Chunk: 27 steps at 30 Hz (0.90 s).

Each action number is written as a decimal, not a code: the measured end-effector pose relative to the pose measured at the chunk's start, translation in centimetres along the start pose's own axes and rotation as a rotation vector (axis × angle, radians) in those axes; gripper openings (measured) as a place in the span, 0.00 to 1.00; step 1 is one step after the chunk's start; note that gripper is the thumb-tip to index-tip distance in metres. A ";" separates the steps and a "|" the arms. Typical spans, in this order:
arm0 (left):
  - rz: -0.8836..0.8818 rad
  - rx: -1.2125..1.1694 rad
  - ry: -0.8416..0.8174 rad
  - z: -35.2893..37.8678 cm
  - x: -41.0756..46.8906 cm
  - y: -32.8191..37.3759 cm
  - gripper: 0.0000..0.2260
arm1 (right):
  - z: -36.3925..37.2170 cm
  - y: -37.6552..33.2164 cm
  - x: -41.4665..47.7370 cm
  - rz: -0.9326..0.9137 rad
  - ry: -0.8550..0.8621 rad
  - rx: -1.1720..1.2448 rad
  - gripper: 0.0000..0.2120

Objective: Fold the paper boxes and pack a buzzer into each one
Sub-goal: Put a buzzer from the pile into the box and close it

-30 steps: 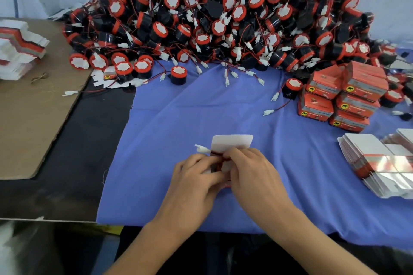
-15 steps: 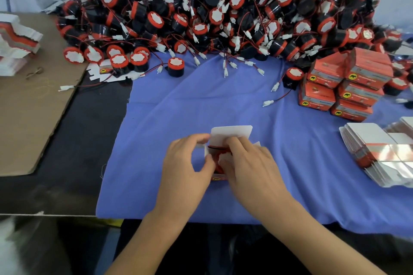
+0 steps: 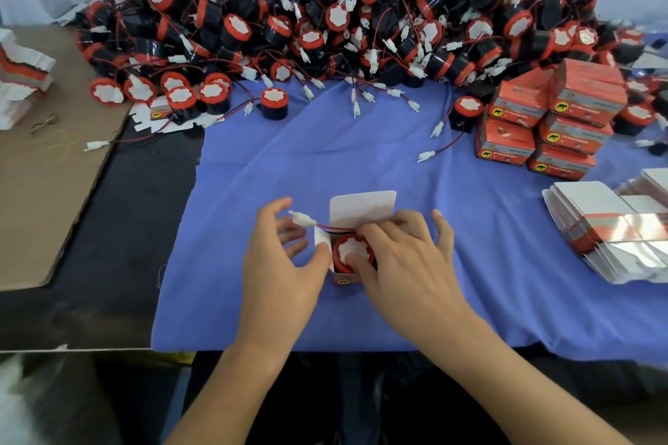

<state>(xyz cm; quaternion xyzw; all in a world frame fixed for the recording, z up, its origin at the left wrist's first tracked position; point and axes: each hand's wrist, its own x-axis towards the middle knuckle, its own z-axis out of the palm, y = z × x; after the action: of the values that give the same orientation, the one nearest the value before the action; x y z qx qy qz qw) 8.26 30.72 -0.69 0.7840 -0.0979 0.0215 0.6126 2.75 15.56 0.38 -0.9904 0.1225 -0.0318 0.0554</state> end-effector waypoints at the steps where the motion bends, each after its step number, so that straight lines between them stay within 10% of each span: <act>1: -0.025 -0.044 -0.007 0.1 0.0 -0.1 0.26 | 0.1 0.0 -0.1 0.003 -0.004 0.008 0.14; 12: 0.401 0.462 -0.135 0.0 -0.2 -0.2 0.10 | 0.0 0.4 0.2 -0.018 -0.070 0.082 0.15; 27: 0.297 0.689 -0.208 -0.6 -0.2 0.8 0.04 | 3.7 0.3 -0.8 0.090 0.321 0.653 0.13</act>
<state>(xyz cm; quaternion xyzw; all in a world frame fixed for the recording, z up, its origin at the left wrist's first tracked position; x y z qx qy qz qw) 7.96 31.09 0.19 0.9191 -0.2590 0.0619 0.2905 2.13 15.81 -3.34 -0.8965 0.1566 -0.2217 0.3501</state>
